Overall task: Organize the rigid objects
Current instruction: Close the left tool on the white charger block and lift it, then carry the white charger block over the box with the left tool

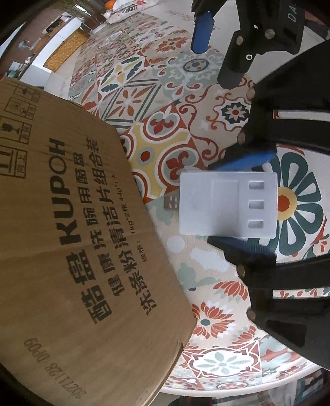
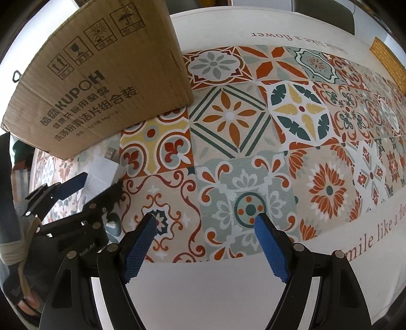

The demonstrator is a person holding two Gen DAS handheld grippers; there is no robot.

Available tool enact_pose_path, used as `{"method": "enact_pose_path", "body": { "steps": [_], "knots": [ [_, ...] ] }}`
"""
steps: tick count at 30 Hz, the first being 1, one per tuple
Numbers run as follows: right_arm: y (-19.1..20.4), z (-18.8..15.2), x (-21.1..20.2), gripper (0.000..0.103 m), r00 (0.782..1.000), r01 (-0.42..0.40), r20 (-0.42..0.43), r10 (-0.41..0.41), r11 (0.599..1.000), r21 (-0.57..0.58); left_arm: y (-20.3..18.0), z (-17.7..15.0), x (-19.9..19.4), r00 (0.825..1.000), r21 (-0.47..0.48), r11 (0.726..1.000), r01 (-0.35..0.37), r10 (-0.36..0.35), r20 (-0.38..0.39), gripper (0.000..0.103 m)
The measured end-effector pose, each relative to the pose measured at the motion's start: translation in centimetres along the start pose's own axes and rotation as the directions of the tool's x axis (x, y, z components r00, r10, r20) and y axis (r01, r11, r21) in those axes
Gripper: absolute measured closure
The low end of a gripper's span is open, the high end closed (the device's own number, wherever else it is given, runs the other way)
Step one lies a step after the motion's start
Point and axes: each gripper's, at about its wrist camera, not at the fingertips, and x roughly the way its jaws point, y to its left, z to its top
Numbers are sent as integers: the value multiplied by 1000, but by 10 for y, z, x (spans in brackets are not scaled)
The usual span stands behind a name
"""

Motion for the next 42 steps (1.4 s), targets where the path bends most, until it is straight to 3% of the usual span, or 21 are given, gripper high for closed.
{"method": "enact_pose_path", "body": {
  "steps": [11,25,42],
  "knots": [
    [9,-3,-6,24,1000,-3,20,3,1000,-18,4,-12,-31,999,-29,1000,5,-4,44,56],
    [19,-7,-62,24,991,-28,126,36,997,-71,16,-15,-88,991,-106,994,-6,20,130,56],
    [49,-5,-134,24,952,-31,296,78,986,-162,31,-12,-171,957,-180,984,-8,60,283,56]
  ]
}}
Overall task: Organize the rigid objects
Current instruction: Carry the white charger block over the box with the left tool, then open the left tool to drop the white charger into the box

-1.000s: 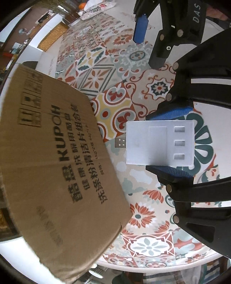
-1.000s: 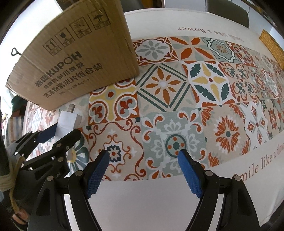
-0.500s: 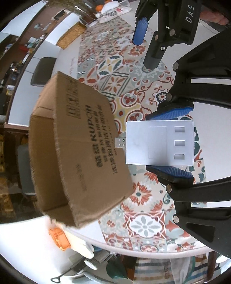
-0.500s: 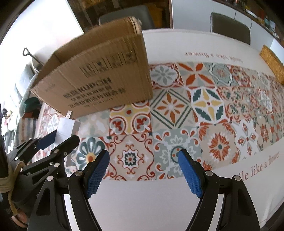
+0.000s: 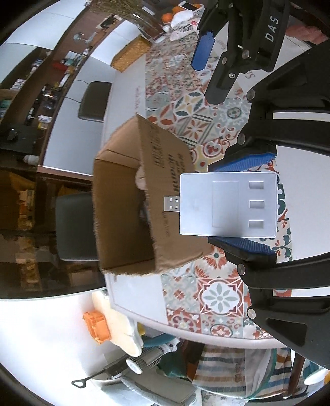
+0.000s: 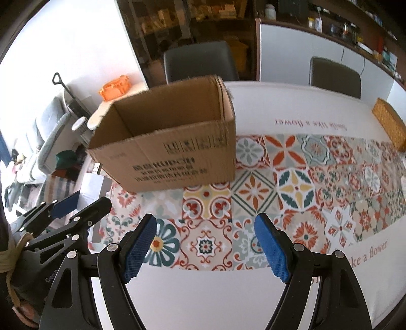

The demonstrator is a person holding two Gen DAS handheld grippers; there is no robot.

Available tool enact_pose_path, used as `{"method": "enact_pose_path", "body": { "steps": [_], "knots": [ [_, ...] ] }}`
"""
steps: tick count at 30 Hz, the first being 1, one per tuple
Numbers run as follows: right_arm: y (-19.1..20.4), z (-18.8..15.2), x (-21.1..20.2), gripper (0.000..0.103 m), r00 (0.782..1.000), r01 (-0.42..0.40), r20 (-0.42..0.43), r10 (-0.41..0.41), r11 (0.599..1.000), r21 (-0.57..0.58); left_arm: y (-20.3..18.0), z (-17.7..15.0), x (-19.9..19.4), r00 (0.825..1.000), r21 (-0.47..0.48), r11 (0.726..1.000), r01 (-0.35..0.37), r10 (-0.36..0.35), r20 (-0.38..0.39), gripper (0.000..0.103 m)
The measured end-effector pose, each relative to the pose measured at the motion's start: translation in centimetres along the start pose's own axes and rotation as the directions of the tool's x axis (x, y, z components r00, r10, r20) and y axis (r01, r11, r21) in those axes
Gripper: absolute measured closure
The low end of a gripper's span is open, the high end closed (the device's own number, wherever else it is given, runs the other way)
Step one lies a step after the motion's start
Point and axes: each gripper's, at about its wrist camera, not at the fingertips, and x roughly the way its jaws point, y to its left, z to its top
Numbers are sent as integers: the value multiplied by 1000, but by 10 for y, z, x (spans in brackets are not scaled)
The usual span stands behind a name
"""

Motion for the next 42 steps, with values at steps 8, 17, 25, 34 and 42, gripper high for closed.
{"method": "enact_pose_path", "body": {
  "steps": [8,17,25,34,42],
  "knots": [
    [12,16,-20,24,998,-6,66,8,1000,-31,4,17,-23,998,-11,1000,-13,13,63,56],
    [23,43,-37,24,990,-1,143,10,998,-68,11,43,-42,990,-22,999,-33,35,139,56],
    [33,71,-41,24,981,11,195,9,995,-103,16,69,-47,983,-29,999,-46,50,176,56],
    [43,102,-37,24,973,41,232,-7,989,-142,23,96,-36,983,-44,998,-46,52,175,56],
    [43,127,-24,24,971,59,237,-23,988,-145,27,121,-17,988,-42,998,-51,57,145,56]
  ]
}}
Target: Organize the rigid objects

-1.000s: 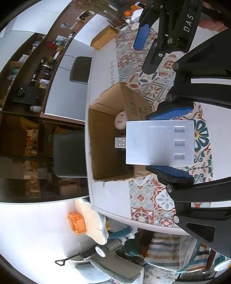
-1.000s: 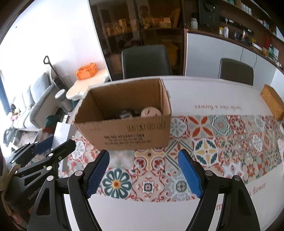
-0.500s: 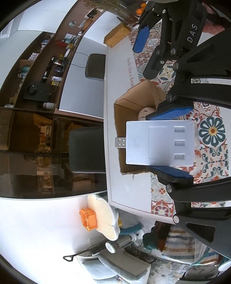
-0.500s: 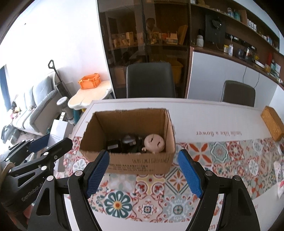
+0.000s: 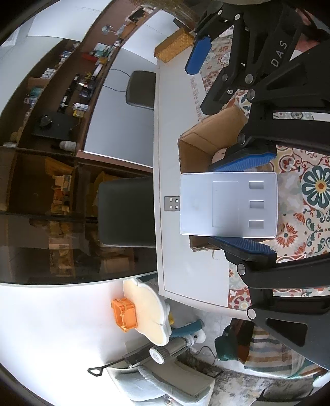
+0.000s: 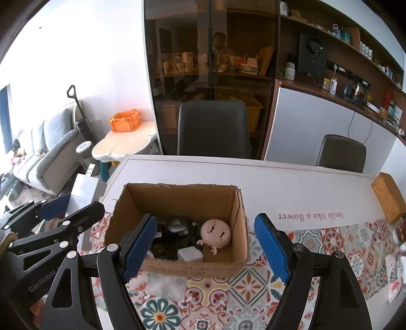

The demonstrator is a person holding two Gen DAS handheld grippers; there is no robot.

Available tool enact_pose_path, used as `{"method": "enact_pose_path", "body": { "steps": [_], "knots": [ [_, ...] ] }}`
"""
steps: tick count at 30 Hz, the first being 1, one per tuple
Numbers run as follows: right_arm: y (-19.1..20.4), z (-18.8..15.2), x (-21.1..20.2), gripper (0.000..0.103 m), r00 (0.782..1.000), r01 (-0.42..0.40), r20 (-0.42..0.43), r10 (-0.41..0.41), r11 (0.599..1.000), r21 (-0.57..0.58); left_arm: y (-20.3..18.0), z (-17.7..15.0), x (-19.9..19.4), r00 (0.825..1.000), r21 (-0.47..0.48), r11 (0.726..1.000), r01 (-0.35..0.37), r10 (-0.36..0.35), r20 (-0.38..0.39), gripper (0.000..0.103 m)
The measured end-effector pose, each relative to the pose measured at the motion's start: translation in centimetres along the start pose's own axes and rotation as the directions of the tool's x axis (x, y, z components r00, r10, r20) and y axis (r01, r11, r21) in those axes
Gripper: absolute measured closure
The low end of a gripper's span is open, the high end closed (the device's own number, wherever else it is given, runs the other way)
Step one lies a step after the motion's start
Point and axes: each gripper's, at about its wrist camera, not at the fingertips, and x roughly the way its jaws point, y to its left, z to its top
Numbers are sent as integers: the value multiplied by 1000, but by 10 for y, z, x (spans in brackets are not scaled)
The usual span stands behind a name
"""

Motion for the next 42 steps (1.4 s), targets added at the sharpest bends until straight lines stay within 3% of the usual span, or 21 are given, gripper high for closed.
{"method": "enact_pose_path", "body": {
  "steps": [14,16,23,27,33,42],
  "knots": [
    [-8,12,29,24,999,25,-40,-25,1000,6,3,5,51,990,-36,999,3,-8,-140,54],
    [-9,12,33,24,998,33,-48,-33,999,8,3,4,53,989,-37,999,-10,4,-147,44],
    [-11,9,35,24,997,29,-67,-28,999,17,10,0,39,991,-40,997,-72,67,-118,29],
    [-11,6,27,23,998,25,-63,-23,999,28,14,-2,20,990,-46,992,-118,114,-79,13],
    [-8,-1,-2,12,999,17,-28,-16,999,32,18,-13,-20,989,-52,988,-147,146,-16,2],
    [-3,-20,-63,7,999,13,47,-14,999,30,13,-36,-78,978,-40,980,-196,199,68,0]
  ]
}}
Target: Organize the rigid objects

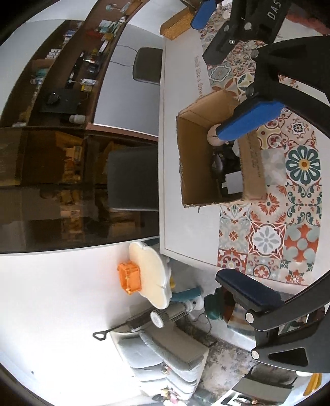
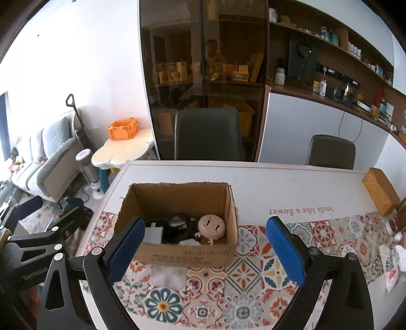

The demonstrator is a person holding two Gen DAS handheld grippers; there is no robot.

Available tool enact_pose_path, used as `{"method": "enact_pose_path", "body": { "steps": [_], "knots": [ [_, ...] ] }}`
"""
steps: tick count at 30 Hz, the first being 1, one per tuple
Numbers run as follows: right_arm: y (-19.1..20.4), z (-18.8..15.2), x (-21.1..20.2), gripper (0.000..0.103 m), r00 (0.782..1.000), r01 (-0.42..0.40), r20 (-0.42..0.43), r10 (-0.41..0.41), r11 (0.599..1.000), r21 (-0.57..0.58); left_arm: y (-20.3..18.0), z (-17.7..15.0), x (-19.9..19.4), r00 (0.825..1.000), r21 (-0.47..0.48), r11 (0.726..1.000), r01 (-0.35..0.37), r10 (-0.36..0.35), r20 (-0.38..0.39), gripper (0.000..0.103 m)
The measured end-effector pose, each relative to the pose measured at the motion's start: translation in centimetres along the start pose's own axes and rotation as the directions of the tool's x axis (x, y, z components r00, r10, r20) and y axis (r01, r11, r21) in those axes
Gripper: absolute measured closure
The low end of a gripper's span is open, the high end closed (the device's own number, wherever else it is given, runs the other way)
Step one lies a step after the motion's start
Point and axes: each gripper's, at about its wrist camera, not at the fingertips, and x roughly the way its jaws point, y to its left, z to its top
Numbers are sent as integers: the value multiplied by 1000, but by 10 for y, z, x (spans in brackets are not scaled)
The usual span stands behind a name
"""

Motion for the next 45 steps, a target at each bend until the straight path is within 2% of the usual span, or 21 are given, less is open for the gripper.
{"method": "enact_pose_path", "body": {
  "steps": [4,8,23,45],
  "knots": [
    [0,-9,-25,5,1000,1,22,-1,1000,5,0,-11,-29,998,7,999,-39,39,51,0],
    [-2,-17,-48,5,999,1,39,-2,1000,16,3,-20,-53,997,4,1000,-12,12,73,0],
    [1,-49,-114,5,993,5,116,-10,999,39,-2,-43,-123,981,49,999,-19,9,194,0],
    [2,-63,-143,4,987,-2,160,-4,999,38,0,-47,-150,974,44,999,-8,-2,229,0]
  ]
}}
